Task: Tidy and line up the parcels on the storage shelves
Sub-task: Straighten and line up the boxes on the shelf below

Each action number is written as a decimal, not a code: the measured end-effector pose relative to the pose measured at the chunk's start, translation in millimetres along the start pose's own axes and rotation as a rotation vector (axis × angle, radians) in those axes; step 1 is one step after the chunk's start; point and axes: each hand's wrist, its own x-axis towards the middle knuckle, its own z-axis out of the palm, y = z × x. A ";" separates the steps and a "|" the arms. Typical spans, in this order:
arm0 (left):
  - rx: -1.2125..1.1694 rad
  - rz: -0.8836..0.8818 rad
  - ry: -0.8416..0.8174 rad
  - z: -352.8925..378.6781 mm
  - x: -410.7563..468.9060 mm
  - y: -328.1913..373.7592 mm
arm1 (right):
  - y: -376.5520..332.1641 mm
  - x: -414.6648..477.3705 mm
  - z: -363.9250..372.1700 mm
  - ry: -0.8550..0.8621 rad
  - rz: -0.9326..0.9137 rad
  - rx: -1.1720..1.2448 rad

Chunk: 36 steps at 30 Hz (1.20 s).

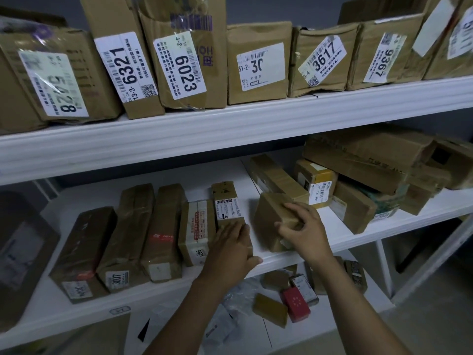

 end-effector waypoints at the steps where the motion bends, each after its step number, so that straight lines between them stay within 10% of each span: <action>1: 0.062 -0.014 -0.022 5.4 0.6 0.7 | -0.2 -1.0 -1.6 -0.003 -0.003 -0.002; 15: -0.139 -0.392 0.154 21.7 8.8 15.7 | 10.0 -18.3 0.5 -0.192 0.043 -0.202; 36: -0.329 -0.470 0.724 -68.2 -59.4 -62.1 | -43.0 -30.8 68.3 -0.377 -0.071 -0.251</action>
